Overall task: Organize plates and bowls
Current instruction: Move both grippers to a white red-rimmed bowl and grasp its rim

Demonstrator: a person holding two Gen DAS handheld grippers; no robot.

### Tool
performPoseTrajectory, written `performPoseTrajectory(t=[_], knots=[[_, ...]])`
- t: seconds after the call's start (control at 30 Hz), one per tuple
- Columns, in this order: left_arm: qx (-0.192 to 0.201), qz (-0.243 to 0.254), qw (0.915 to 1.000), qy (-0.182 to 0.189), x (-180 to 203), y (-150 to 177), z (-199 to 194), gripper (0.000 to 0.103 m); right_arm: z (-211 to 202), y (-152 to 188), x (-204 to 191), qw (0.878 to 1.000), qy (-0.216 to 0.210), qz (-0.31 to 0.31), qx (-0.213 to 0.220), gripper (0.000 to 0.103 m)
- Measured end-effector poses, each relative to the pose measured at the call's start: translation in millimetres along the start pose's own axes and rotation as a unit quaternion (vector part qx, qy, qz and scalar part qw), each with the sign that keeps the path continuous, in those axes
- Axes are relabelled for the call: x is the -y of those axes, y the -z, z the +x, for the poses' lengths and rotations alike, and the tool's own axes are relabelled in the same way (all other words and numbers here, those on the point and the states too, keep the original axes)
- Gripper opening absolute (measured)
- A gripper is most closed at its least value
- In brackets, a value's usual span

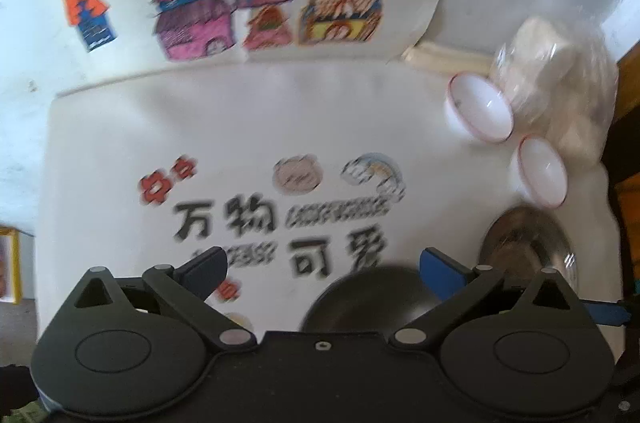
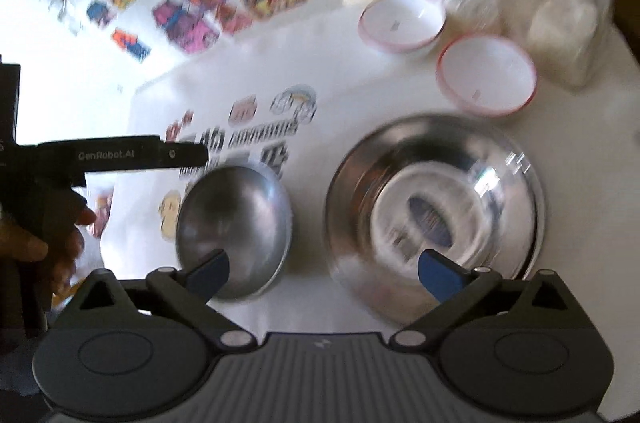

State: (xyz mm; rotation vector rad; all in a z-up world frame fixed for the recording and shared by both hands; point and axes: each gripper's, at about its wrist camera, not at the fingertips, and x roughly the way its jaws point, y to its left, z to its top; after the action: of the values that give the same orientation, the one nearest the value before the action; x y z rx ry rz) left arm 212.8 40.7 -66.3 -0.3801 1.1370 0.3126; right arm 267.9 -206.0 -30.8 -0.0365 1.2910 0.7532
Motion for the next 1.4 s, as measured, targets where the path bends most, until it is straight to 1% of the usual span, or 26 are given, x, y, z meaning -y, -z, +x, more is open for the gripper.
performPoseTrajectory(t=[0.2, 0.27, 0.33, 0.4, 0.47, 0.53, 0.6, 0.67, 0.77, 0.93, 1.07, 1.23, 1.33, 1.4], knots=[[0.008, -0.009, 0.9996, 0.024, 22, -31, 20, 0.102, -9, -17, 30, 0.997, 0.034, -0.008, 0.068, 0.103], [0.006, -0.007, 0.9996, 0.026, 31, -43, 30, 0.102, -9, -25, 42, 0.995, 0.048, -0.004, 0.086, 0.103], [0.010, -0.008, 0.9996, 0.026, 42, -55, 42, 0.102, -8, -32, 54, 0.993, 0.065, 0.008, 0.098, 0.103], [0.014, -0.002, 0.9995, 0.027, 54, -65, 51, 0.102, -6, -39, 70, 0.992, 0.067, 0.028, 0.102, 0.103], [0.013, 0.005, 0.9996, 0.026, 63, -73, 60, 0.102, -4, -46, 85, 0.992, 0.064, 0.039, 0.103, 0.102], [0.005, 0.007, 0.9996, 0.028, 74, -80, 69, 0.102, -1, -51, 96, 0.991, 0.074, 0.041, 0.103, 0.101], [-0.004, 0.013, 0.9993, 0.035, 84, -84, 77, 0.102, 4, -54, 107, 0.991, 0.079, 0.047, 0.098, 0.098], [-0.014, 0.022, 0.9989, 0.040, 96, -84, 84, 0.102, 9, -58, 118, 0.991, 0.082, 0.052, 0.094, 0.095], [-0.031, 0.021, 0.9980, 0.051, 112, -79, 94, 0.102, 13, -60, 132, 0.991, 0.081, 0.059, 0.088, 0.094], [-0.048, 0.020, 0.9968, 0.061, 135, -73, 110, 0.102, 18, -64, 146, 0.992, 0.080, 0.060, 0.081, 0.093], [-0.053, 0.027, 0.9962, 0.063, 147, -70, 116, 0.102, 22, -65, 154, 0.992, 0.078, 0.058, 0.075, 0.092], [-0.058, 0.028, 0.9963, 0.058, 156, -68, 123, 0.102, 28, -68, 158, 0.993, 0.074, 0.058, 0.070, 0.090], [-0.055, 0.026, 0.9967, 0.054, 160, -64, 121, 0.102, 32, -70, 160, 0.994, 0.070, 0.056, 0.067, 0.086], [-0.053, 0.028, 0.9969, 0.052, 158, -65, 121, 0.102, 35, -71, 160, 0.994, 0.066, 0.055, 0.063, 0.079]])
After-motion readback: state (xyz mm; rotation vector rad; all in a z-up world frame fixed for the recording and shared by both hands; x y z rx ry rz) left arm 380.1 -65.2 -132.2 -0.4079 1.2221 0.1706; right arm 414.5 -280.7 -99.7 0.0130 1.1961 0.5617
